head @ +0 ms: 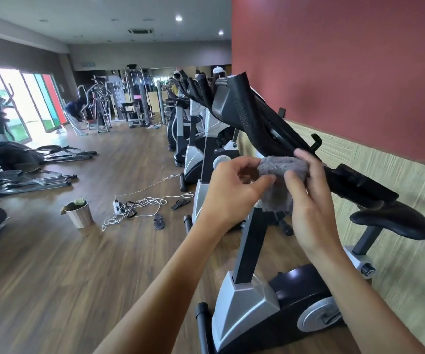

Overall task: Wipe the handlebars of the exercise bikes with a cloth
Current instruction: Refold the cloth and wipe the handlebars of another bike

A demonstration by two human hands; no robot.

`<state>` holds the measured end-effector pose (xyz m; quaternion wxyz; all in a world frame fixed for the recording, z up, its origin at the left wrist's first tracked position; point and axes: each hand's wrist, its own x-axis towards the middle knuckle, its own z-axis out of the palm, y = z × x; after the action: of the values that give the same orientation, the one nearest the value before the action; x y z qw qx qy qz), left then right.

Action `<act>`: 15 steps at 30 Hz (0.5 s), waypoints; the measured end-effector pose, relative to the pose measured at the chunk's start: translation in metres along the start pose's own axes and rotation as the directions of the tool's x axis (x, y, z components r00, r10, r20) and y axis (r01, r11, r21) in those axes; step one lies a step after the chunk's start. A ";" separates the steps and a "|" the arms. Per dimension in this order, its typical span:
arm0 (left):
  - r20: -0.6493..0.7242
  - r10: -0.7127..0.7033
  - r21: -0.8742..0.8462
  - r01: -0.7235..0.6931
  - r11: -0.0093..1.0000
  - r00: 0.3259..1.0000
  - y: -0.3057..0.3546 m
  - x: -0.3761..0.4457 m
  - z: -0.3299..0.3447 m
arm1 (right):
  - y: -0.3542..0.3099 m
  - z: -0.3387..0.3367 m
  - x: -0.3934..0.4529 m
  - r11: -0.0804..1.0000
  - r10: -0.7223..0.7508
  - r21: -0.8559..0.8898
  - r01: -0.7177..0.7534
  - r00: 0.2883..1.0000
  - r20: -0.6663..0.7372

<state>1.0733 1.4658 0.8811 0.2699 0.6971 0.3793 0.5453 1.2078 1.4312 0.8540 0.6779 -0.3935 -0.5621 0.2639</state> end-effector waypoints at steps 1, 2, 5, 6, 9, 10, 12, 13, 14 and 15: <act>-0.030 0.023 0.000 -0.023 1.000 0.999 0.004 0.002 0.003 | -0.002 0.003 0.003 0.999 -0.028 -0.037 0.027 1.000 -0.014; -0.044 0.049 0.011 -0.049 0.999 0.998 0.008 0.003 0.006 | -0.004 0.006 0.010 0.996 -0.047 -0.071 0.045 0.998 -0.028; 0.044 0.201 0.213 -0.206 0.955 0.979 0.026 0.012 -0.004 | -0.017 0.014 0.038 0.997 -0.032 -0.076 0.026 0.997 -0.076; 0.101 0.273 0.286 -0.291 0.913 0.957 0.034 0.017 -0.013 | -0.022 0.016 0.049 0.997 -0.047 -0.072 0.040 0.993 -0.105; 0.003 0.386 0.275 -0.372 0.887 0.922 0.062 0.048 -0.046 | -0.037 0.029 0.083 0.968 -0.231 -0.137 0.209 0.958 -0.169; -0.103 0.391 0.247 -0.357 0.901 0.915 0.068 0.066 -0.056 | -0.041 0.039 0.093 0.940 -0.317 -0.180 0.289 0.936 -0.152; -0.224 0.364 0.284 -0.297 0.912 0.904 0.074 0.103 -0.067 | -0.039 0.062 0.117 0.826 -0.479 -0.384 0.413 0.873 -0.092; -0.200 0.322 0.303 -0.254 0.918 0.926 0.074 0.120 -0.069 | -0.032 0.073 0.127 0.726 -0.545 -0.526 0.443 0.837 -0.048; -0.118 0.260 0.306 -0.214 0.928 0.958 0.073 0.135 -0.070 | -0.024 0.082 0.137 0.636 -0.597 -0.632 0.442 0.801 -0.041; -0.005 0.187 0.299 -0.177 0.938 0.982 0.071 0.146 -0.069 | -0.018 0.089 0.142 0.604 -0.631 -0.674 0.426 0.772 -0.076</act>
<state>1.0400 1.5431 1.0360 0.1042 0.7527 0.3951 0.5162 1.1524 1.5555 0.9527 0.6345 -0.4428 -0.5953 -0.2165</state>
